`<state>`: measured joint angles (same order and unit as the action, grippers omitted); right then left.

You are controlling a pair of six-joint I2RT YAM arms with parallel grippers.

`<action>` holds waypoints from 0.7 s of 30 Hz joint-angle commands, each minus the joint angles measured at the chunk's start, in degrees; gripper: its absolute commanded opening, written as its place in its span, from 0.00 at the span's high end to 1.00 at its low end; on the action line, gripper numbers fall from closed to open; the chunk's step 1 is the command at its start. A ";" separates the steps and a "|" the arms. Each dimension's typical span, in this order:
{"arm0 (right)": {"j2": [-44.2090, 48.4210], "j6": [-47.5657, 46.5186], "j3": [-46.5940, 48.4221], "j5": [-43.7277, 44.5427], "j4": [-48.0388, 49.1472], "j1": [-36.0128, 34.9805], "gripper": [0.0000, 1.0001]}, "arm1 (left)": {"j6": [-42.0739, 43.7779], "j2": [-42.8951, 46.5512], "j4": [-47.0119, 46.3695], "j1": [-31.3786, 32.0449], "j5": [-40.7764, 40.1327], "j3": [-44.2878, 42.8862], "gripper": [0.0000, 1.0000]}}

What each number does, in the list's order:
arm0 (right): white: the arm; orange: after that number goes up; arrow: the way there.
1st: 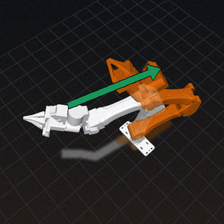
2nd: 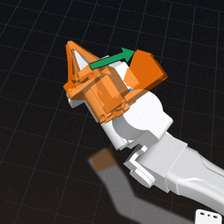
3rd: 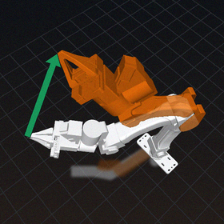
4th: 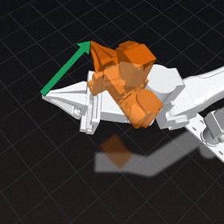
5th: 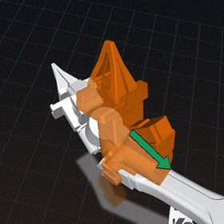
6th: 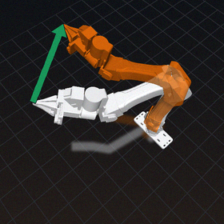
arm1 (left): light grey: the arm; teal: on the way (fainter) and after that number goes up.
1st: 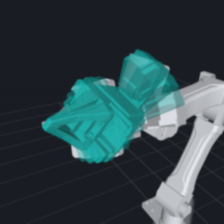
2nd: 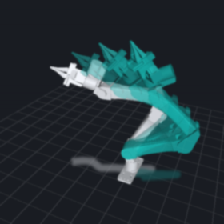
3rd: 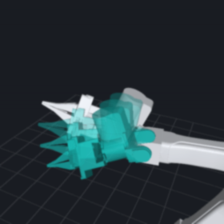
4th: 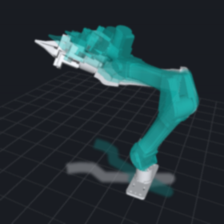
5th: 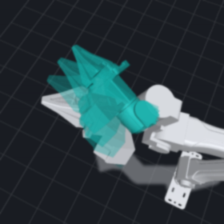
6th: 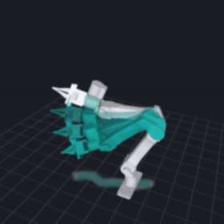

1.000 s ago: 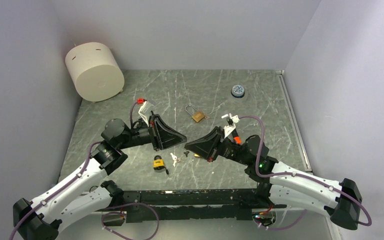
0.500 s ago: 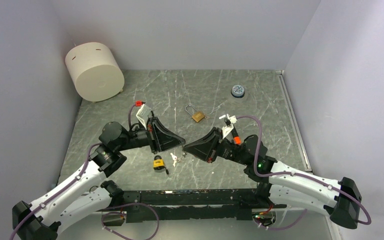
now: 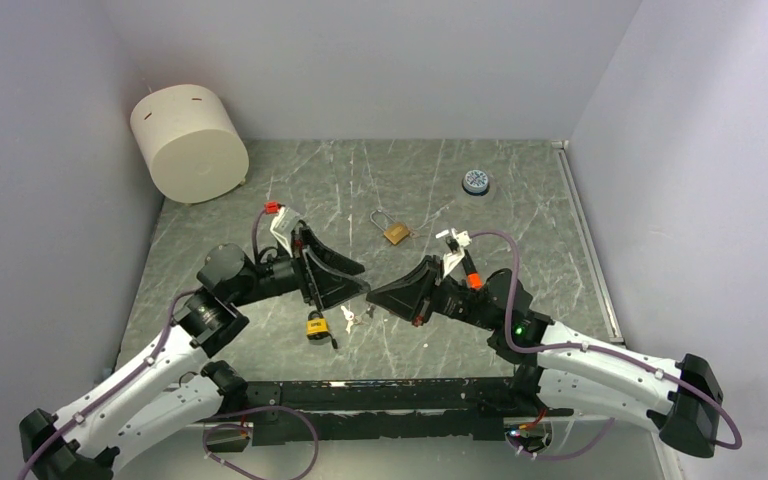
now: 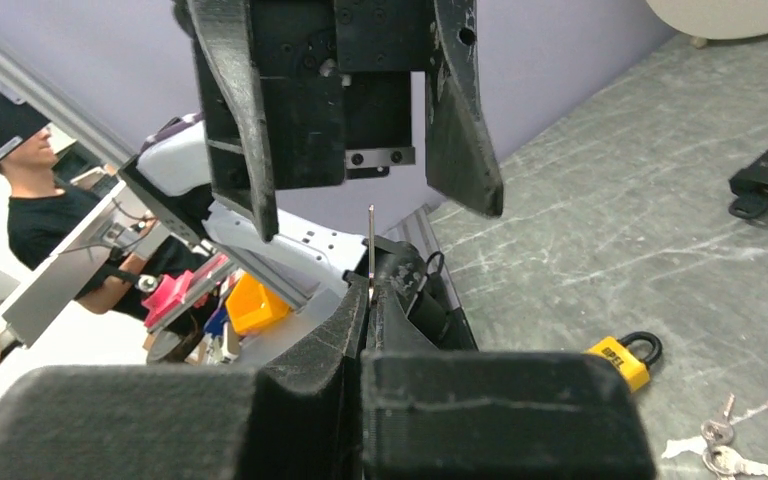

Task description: Unlock with the key

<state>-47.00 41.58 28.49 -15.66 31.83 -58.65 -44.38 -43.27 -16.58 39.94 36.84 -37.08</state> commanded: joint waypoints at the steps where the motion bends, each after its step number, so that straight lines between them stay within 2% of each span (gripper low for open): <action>1: 2.41 -0.85 -0.50 5.18 -3.84 0.01 1.00 | 0.30 3.03 17.02 0.20 -18.75 -5.56 0.14; 4: 5.77 -0.09 -2.84 8.36 -8.53 -0.01 1.00 | 1.05 2.04 33.49 0.20 -30.17 -11.81 0.07; 9: 12.60 1.26 -7.53 17.03 -20.34 0.10 1.00 | 1.99 -4.29 46.94 0.14 -35.08 -17.58 0.06; 13: 17.19 3.64 -8.70 26.23 -30.94 0.13 1.00 | 2.54 -9.87 46.50 0.21 -33.49 -16.72 0.06; 18: 20.79 8.08 -8.31 38.27 -45.26 0.20 1.00 | 2.25 -19.56 39.97 0.75 -29.44 -15.33 0.06; 21: 22.65 10.75 -7.57 44.21 -52.72 0.14 1.00 | 1.09 -26.75 38.35 2.27 -29.82 -17.38 0.06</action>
<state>-26.65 47.90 19.53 16.56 -8.75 -58.57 -42.74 -64.49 25.32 40.49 6.26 -52.66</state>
